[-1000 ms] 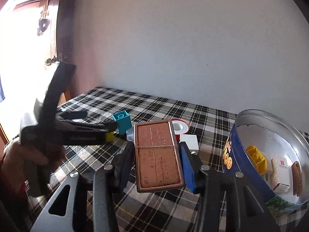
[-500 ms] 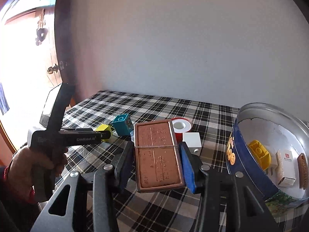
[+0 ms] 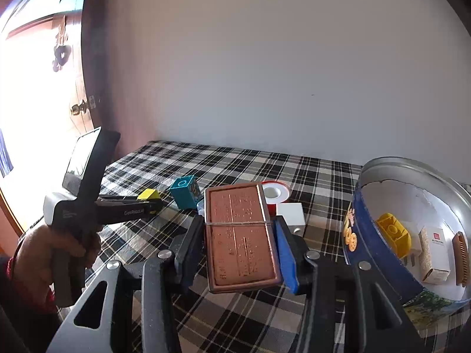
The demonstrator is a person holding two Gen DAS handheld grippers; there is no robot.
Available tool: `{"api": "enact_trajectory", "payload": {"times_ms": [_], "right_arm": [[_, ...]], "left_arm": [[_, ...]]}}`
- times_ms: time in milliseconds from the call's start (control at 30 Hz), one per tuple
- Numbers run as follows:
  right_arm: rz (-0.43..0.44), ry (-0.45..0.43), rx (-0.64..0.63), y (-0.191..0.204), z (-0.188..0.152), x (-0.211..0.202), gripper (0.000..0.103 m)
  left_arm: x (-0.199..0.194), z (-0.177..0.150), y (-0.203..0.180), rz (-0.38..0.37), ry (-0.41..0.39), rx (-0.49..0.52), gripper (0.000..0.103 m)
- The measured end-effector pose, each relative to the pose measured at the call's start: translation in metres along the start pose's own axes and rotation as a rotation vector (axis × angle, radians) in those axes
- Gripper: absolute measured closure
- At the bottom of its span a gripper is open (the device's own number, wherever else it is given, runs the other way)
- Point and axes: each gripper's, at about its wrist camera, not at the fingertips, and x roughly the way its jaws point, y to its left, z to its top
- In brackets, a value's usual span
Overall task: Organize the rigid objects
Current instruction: 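Grasp the copper bar with the right tool while the left tool grasps the yellow cube, then carry the copper bar in the right tool while the left tool carries the yellow cube over the tin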
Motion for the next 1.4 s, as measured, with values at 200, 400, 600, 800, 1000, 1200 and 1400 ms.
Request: {"api": "enact_trajectory", "payload": {"times_ms": [200,400,600,800,1000,1200,1400], "right_arm": [[-0.033,-0.073,0.025,-0.014,0.008,-0.015,0.054],[-0.109,-0.145,0.091,-0.043,0.014,-0.034,0.054],[-0.167,-0.174,0.107,-0.07,0.012,-0.047,0.054],[-0.193,-0.181,0.118,-0.086,0.01,-0.052,0.054],[-0.227,-0.195,0.092,-0.094,0.009,-0.059,0.054],[-0.256,-0.21,0.11,-0.115,0.008,-0.069,0.054],[-0.282,-0.223,0.121,-0.128,0.008,-0.075,0.054]], "left_arm": [[-0.025,-0.003,0.007,-0.002,-0.137,-0.058,0.08],[-0.051,-0.008,-0.017,0.014,-0.292,-0.014,0.08],[-0.058,-0.013,-0.047,-0.016,-0.333,0.007,0.08],[-0.059,-0.021,-0.086,-0.074,-0.329,0.035,0.08],[-0.059,-0.024,-0.128,-0.129,-0.333,0.072,0.08],[-0.06,-0.028,-0.164,-0.153,-0.34,0.108,0.08],[-0.058,-0.031,-0.187,-0.149,-0.342,0.149,0.08]]}}
